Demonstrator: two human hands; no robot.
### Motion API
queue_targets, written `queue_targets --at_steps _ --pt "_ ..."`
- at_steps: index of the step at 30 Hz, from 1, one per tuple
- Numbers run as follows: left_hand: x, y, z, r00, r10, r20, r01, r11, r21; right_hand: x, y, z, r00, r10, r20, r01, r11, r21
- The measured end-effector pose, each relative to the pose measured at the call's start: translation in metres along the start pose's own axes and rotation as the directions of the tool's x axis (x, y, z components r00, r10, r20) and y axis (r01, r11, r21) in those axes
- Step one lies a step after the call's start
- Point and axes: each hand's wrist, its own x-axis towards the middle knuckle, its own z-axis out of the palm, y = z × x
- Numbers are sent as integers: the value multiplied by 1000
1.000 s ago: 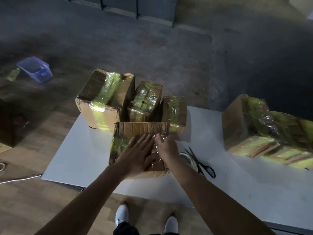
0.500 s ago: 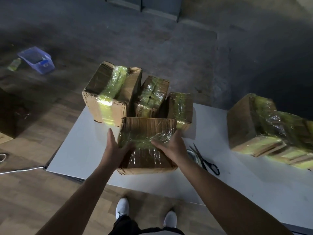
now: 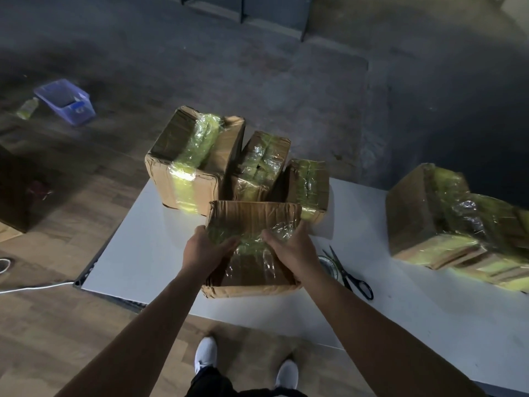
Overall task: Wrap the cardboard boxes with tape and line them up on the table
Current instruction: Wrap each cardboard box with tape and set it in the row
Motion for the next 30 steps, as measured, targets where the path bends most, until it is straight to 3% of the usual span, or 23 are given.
queue_targets --at_steps 4,7,9,12,14,18,20,23,26,28,30 --pt "-4 8 -1 999 -27 -44 24 997 -70 0 -4 2 993 -36 -109 31 999 -44" --pt "-14 9 -9 998 -70 -2 68 977 -203 1 1 -2 997 15 -82 -17 1000 -21" --pt "-26 7 -20 1000 -18 -4 16 975 -220 5 3 -11 998 33 -48 -30 998 50" --pt "-46 14 -30 972 205 -115 -219 968 -126 13 2 -21 999 28 21 -31 985 170" --pt "-54 24 -27 926 352 -137 -358 934 -19 13 1 -20 997 41 69 -50 991 120" --pt "-62 51 -10 921 387 -46 -373 910 182 11 -13 -25 990 132 57 -130 991 -37" --pt "-67 63 4 902 431 -16 -403 855 327 4 -32 -33 994 71 88 -73 997 22" --pt "-67 74 18 859 512 -5 -446 753 485 -8 -48 -48 995 -53 84 29 963 269" --pt "-63 77 22 803 591 79 -537 659 527 -16 -47 -59 991 -14 135 -37 931 364" --pt "-61 75 24 776 622 109 -587 649 484 -19 -43 -57 997 -31 78 9 962 273" --pt "-59 65 24 787 614 67 -581 699 417 -22 -40 -53 995 -98 22 93 983 160"
